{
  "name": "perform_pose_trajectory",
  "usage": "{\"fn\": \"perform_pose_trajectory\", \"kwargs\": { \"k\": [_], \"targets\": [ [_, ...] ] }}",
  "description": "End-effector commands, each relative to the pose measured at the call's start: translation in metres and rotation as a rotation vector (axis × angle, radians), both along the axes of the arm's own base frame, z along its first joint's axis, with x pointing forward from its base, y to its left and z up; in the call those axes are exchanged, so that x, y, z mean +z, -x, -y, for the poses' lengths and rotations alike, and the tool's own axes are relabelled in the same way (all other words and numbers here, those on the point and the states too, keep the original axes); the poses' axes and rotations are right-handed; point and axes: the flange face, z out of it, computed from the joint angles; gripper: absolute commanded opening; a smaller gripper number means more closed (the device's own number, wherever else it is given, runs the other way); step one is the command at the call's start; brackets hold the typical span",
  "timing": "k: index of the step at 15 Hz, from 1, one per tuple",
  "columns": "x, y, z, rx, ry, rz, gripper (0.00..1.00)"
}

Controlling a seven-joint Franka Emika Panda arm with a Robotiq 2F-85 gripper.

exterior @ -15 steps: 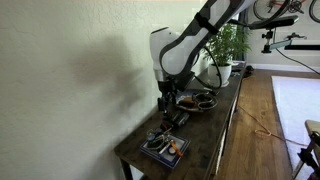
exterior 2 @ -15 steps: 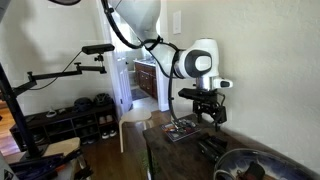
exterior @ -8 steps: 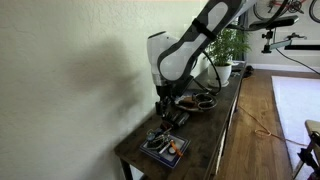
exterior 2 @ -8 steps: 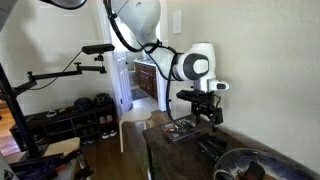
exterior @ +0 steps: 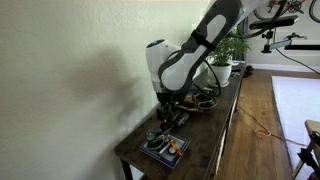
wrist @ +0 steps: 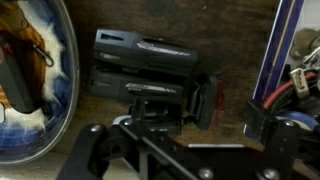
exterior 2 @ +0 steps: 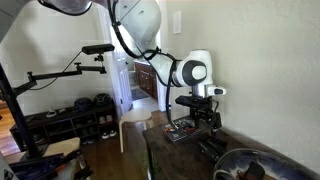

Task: Put the black gadget on the circle shaped tray and the keys on the square tray

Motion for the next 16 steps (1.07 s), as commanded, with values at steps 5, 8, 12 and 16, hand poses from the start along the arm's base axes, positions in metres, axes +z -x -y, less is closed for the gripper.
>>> {"fn": "perform_pose_trajectory", "kwargs": {
  "k": [5,8,12,16],
  "targets": [
    [-0.020,-0.004,-0.002,0.010,0.029,0.024,1.00],
    [-0.025,-0.006,-0.009,0.023,0.021,0.026,1.00],
    [-0.027,-0.010,-0.015,0.040,0.022,0.030,1.00],
    [-0.027,-0.012,-0.018,0.046,0.016,0.030,0.60]
  ]
}}
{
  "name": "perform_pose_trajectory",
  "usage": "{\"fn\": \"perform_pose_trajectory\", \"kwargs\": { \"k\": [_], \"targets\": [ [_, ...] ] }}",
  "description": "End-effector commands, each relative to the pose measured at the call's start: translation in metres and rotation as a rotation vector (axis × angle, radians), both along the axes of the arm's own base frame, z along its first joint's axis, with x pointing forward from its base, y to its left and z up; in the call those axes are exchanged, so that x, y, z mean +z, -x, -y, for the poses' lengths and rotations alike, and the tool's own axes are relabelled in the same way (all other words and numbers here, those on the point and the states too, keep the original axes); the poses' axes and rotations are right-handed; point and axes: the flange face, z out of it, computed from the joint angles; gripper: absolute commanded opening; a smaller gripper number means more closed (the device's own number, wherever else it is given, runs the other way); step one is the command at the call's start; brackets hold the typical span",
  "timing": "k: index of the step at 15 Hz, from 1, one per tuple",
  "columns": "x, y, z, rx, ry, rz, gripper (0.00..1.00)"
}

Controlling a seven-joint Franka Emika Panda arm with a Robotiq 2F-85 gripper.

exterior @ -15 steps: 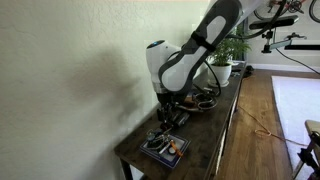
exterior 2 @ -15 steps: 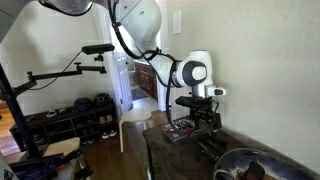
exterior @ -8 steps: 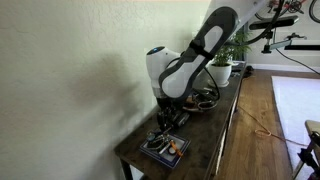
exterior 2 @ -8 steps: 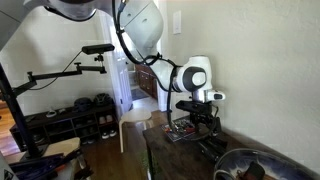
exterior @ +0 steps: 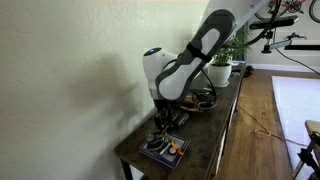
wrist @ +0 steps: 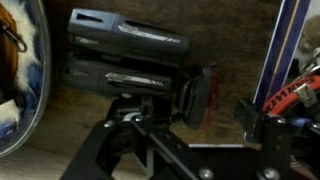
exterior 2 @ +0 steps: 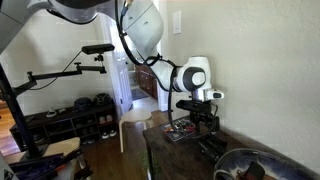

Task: Put the black gadget on the circle shaped tray and the keys on the square tray

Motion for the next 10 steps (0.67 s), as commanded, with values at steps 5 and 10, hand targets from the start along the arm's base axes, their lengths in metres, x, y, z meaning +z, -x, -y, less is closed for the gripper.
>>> {"fn": "perform_pose_trajectory", "kwargs": {
  "k": [5,10],
  "targets": [
    [-0.003,-0.002,-0.005,0.013,0.008,0.014,0.80],
    [-0.017,0.006,-0.004,0.010,0.007,-0.015,0.99]
  ]
}}
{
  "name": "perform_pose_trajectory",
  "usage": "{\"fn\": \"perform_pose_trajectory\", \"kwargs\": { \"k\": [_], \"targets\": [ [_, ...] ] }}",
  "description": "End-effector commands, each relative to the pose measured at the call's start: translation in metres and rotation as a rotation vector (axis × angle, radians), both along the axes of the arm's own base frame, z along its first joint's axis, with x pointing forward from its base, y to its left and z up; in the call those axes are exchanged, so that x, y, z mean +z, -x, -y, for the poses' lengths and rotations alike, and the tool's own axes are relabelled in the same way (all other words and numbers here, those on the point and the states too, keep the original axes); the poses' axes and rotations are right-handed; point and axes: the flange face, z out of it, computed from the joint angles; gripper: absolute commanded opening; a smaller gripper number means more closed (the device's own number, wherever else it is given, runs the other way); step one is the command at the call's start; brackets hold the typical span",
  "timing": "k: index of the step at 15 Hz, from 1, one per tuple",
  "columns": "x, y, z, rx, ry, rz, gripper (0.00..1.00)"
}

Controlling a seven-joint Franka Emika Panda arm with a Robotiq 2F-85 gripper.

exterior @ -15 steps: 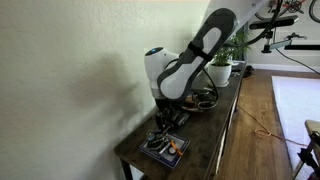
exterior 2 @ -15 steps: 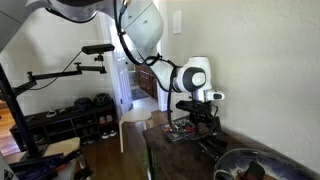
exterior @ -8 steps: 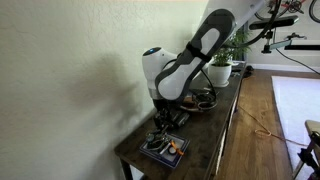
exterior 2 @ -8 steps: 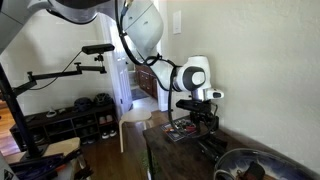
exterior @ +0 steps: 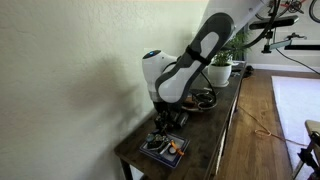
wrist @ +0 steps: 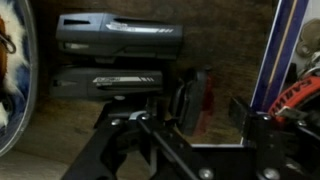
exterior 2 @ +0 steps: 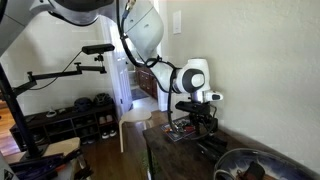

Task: Put the black gadget on the circle shaped tray and the keys on the square tray

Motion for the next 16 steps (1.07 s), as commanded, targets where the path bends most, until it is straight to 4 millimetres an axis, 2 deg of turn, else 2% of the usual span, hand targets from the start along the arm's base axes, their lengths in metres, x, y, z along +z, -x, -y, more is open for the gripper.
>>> {"fn": "perform_pose_trajectory", "kwargs": {
  "k": [1,2,3,4,11,12,16],
  "targets": [
    [-0.009,0.005,0.001,0.005,0.005,-0.006,0.99],
    [-0.009,0.005,0.001,0.006,0.004,-0.006,0.61],
    [-0.009,0.005,0.001,0.010,0.005,-0.006,0.67],
    [-0.007,0.005,0.001,0.010,0.001,-0.002,0.66],
    [-0.003,0.006,0.006,-0.004,-0.005,0.004,0.19],
    [-0.002,0.006,0.007,-0.004,-0.004,0.006,0.15],
    [0.006,0.007,0.008,-0.003,-0.003,0.017,0.15]
  ]
}}
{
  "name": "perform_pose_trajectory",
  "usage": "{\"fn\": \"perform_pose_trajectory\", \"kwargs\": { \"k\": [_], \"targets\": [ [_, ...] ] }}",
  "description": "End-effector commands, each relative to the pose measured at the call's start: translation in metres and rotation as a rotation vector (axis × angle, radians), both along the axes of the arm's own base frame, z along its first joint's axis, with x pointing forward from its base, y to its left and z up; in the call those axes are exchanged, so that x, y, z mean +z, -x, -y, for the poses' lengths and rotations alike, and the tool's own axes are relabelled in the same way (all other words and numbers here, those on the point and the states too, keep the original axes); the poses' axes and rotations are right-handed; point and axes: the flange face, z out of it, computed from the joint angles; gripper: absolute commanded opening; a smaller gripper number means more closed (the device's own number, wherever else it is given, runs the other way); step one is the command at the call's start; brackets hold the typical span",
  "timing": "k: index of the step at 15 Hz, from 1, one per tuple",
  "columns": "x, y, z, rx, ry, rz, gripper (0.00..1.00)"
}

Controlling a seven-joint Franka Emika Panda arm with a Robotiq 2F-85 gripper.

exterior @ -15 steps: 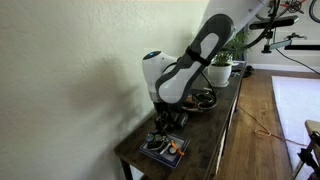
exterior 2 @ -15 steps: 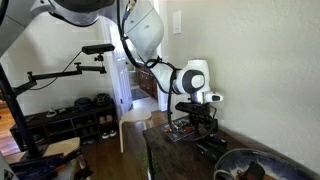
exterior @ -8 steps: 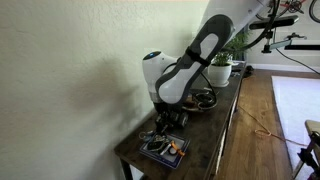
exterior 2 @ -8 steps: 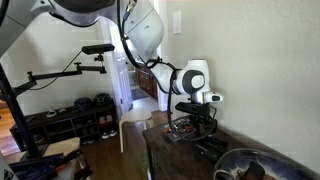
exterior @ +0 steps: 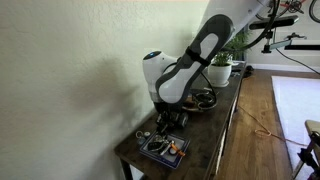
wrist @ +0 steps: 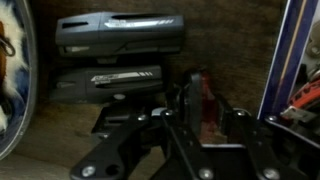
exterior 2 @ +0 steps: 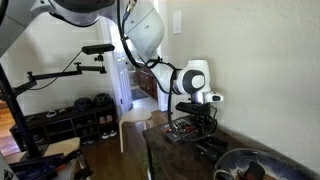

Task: Put the black gadget on the circle shaped tray and the keys on the square tray

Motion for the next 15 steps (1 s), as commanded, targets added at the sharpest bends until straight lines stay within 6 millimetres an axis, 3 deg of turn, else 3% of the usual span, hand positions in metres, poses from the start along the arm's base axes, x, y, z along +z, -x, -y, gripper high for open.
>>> {"fn": "perform_pose_trajectory", "kwargs": {
  "k": [1,10,15],
  "targets": [
    [0.011,0.007,0.006,0.001,-0.004,0.024,0.15],
    [0.056,0.016,0.000,0.017,-0.026,0.098,0.15],
    [0.083,0.026,0.009,0.006,-0.020,0.117,0.15]
  ]
}}
